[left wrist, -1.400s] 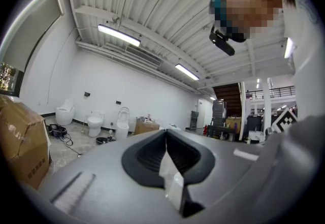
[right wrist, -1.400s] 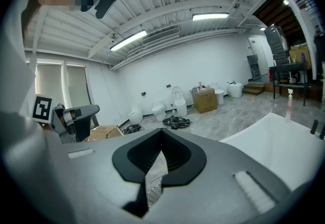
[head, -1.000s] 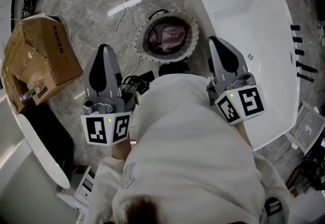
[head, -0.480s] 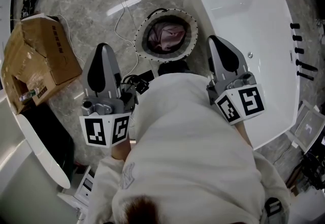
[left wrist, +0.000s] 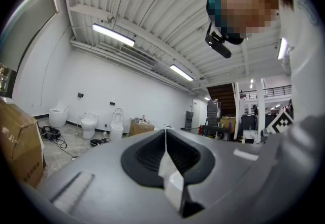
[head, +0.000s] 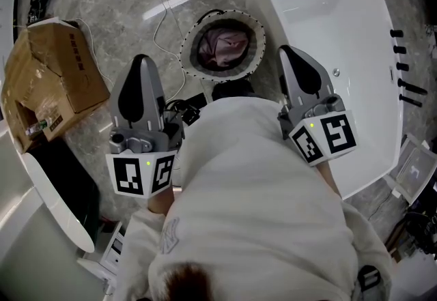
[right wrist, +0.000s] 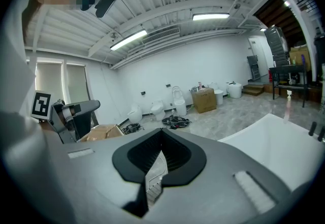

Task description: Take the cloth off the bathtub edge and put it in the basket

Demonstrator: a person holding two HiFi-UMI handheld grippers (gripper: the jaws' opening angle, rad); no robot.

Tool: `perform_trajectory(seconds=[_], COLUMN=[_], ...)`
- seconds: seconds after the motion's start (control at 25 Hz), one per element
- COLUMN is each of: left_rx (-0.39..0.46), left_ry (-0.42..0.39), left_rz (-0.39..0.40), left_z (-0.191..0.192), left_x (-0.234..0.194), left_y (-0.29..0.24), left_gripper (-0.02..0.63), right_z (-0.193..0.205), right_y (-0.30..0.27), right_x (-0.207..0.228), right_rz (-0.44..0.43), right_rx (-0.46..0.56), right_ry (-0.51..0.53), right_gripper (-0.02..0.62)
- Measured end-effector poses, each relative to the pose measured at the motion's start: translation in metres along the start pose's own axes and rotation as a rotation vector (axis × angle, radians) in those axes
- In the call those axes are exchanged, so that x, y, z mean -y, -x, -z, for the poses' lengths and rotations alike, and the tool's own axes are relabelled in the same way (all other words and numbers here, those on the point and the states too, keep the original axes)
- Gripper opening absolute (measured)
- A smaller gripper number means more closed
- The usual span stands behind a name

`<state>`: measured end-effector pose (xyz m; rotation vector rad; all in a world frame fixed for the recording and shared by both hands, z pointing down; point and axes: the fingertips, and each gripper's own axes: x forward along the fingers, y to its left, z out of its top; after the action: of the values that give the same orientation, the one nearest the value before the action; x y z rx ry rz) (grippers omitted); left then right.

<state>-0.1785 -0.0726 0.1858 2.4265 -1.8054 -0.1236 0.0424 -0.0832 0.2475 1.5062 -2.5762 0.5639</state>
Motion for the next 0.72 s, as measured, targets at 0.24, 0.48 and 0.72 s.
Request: perform_trajectory(seconds=[0.24,0.48,0.72], left_rx=[-0.004,0.0,-0.001], left_ry=[0.007,0.011,0.018], left_rz=[-0.013,-0.025,-0.034], left_z=[0.0008,0.0019,0.0029], left_x=[-0.0046,-0.004,-0.0045], left_y=[0.0016,0.0042,0.0036], left_gripper=[0.049,0.049,0.049], right_z=[0.0,0.001,0.0012], right_y=[-0.0005,0.0014,0.0021], right_x=[-0.0009,0.0008,0.0015], right_rz=[0.0,0.001,-0.002], right_rx=[-0.001,0.005,0.004], right_ry=[0.001,-0.001,0.001], right_gripper=[-0.001,0.0,-0.002])
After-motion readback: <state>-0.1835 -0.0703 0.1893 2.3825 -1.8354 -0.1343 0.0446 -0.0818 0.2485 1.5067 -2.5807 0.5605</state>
